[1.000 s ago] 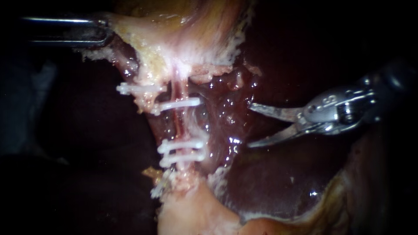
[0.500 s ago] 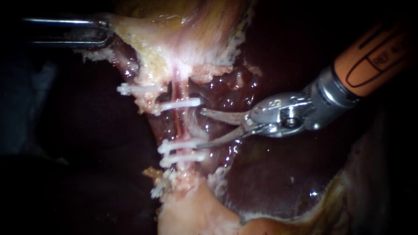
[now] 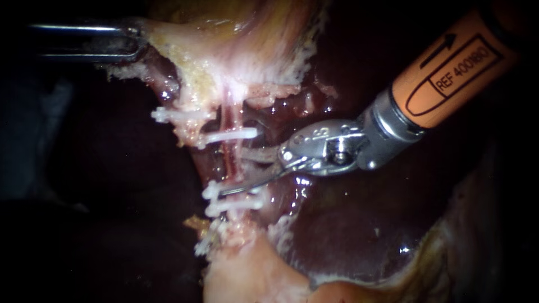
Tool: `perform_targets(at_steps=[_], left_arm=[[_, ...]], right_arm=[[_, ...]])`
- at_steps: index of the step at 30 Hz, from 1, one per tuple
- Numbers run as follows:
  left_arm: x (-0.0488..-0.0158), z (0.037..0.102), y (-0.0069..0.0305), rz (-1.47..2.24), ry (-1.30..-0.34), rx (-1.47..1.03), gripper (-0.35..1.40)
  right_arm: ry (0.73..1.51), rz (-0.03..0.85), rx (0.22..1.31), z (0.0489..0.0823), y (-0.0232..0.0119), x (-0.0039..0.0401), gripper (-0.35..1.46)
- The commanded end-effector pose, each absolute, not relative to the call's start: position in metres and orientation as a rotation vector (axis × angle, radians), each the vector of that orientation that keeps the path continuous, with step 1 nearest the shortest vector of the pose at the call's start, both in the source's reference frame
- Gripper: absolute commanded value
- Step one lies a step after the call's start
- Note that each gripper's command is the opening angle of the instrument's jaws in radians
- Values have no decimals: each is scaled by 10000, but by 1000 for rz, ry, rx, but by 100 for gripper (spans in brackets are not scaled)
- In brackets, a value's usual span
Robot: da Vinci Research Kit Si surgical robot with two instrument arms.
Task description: Go to the cutting position right tube
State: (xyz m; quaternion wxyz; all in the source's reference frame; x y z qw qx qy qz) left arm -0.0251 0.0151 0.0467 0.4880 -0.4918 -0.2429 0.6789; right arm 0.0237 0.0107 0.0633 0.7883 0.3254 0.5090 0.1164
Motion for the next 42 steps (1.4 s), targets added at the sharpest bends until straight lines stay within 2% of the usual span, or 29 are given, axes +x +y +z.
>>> perform_targets(at_steps=[1, 6, 13, 25, 35, 42], left_arm=[[-251, 466, 151, 1651, -590, -1196, -35], [-251, 466, 151, 1651, -590, -1195, -35], [-252, 466, 151, 1650, -590, -1195, -35], [-253, 466, 151, 1650, -589, -1195, -35], [-253, 466, 151, 1650, -589, -1195, -35], [-253, 467, 151, 1650, -589, -1195, -35]], right_arm=[[1108, 247, 709, 634, 107, 241, 126], [1114, 236, 744, 635, 108, 259, 123], [1119, 281, 754, 639, 105, 281, 121], [1151, 301, 777, 635, 103, 292, 121], [1236, 274, 864, 596, 101, 290, 118], [1261, 281, 885, 566, 103, 286, 118]])
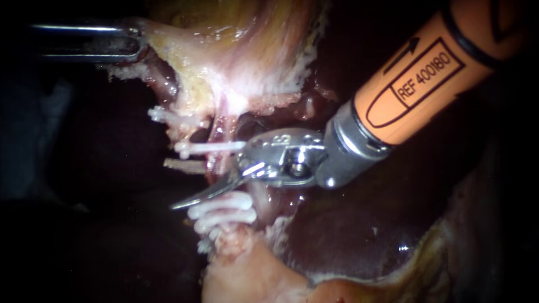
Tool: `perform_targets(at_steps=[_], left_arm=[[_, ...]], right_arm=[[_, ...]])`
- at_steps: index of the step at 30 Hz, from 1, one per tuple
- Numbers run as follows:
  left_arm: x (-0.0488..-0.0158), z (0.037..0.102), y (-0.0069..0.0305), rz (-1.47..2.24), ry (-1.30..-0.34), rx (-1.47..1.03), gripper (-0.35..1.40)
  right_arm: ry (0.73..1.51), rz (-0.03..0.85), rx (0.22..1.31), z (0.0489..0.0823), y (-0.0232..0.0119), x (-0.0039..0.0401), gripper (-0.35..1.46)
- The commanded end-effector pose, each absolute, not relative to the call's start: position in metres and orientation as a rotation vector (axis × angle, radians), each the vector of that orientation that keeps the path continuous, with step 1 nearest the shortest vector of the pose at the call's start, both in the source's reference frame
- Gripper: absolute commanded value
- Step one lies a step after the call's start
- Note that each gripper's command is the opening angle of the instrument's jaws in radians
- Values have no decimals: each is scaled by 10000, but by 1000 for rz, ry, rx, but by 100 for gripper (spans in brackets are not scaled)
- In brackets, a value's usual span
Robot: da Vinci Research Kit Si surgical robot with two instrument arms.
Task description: Go to the cutting position right tube
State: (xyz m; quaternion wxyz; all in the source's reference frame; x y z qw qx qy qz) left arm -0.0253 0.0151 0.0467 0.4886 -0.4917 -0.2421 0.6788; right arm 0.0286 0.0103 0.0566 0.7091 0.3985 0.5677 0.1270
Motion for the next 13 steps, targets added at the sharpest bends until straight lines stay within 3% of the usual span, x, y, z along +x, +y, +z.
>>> perform_targets(at_steps=[1, 13], left_arm=[[-253, 467, 151, 1650, -589, -1195, -35], [-253, 467, 151, 1650, -589, -1195, -35]], right_arm=[[1261, 282, 886, 565, 103, 286, 118], [1264, 282, 887, 564, 103, 284, 118]])
